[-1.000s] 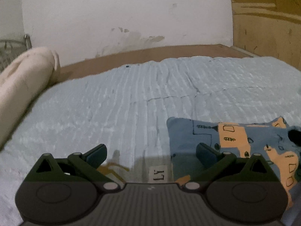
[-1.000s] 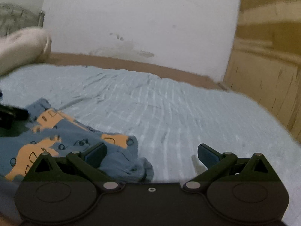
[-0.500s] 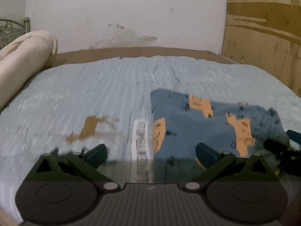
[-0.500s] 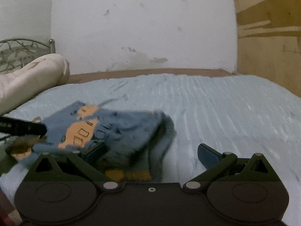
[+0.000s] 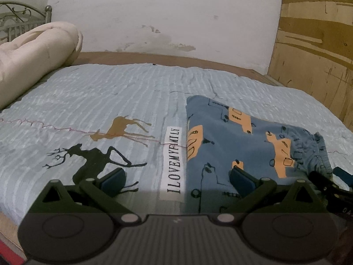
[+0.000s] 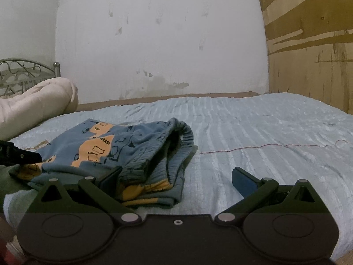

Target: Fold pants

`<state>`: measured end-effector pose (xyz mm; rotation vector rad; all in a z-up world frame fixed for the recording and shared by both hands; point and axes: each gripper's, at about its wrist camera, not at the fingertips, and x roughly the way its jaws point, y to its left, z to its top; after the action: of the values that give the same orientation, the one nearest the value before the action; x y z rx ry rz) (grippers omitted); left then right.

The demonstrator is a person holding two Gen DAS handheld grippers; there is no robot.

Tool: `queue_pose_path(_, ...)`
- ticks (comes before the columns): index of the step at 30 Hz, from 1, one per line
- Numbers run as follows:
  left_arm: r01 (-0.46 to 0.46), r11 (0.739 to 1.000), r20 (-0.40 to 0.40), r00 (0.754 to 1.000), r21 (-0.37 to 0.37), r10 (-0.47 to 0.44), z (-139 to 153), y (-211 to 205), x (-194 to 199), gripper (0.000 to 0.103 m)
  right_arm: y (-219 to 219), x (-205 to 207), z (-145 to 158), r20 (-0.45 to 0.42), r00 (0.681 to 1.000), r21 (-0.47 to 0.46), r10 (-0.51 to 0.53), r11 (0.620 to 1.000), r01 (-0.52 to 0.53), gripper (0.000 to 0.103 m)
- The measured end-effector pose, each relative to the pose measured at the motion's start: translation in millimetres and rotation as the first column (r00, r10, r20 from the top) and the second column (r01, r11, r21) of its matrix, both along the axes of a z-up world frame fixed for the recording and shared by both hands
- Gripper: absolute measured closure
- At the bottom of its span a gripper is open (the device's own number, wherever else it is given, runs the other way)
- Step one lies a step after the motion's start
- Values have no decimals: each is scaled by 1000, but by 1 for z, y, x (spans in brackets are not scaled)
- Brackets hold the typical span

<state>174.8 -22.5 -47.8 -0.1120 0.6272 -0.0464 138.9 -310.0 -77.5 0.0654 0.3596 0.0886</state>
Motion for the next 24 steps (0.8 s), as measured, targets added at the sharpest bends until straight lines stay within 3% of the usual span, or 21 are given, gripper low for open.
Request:
queue_pose_path(9, -3, 1000, -1, 1000, -11, 3, 2, 3, -1, 1, -1, -9, 1, 41, 999, 2, 3, 1000, -3, 1)
queue_pose_path(12, -1, 1000, -3, 1000, -26, 1, 6, 4, 0, 1, -6, -12, 17, 94, 996, 19, 9, 1000, -11, 1)
queue_pose_path(15, 18, 1000, 1, 1000, -22, -18, 13, 6, 8, 1, -16, 4, 34, 74, 997, 54, 20, 998, -24, 1)
queue_pose_path(18, 56, 998, 0, 998, -26, -56, 19, 7, 22, 1, -34, 39, 49, -20, 988, 158, 153, 976, -148, 1)
queue_pose_path(21, 116, 991, -9, 993, -59, -117, 23, 8, 43, 1, -46, 81, 51, -136, 944, 271, 302, 927, -258, 1)
queue_pose_path(24, 151, 985, -54, 986, -87, -156, 21, 6, 67, 1, -51, 117, 44, -225, 895, 318, 386, 897, -307, 1)
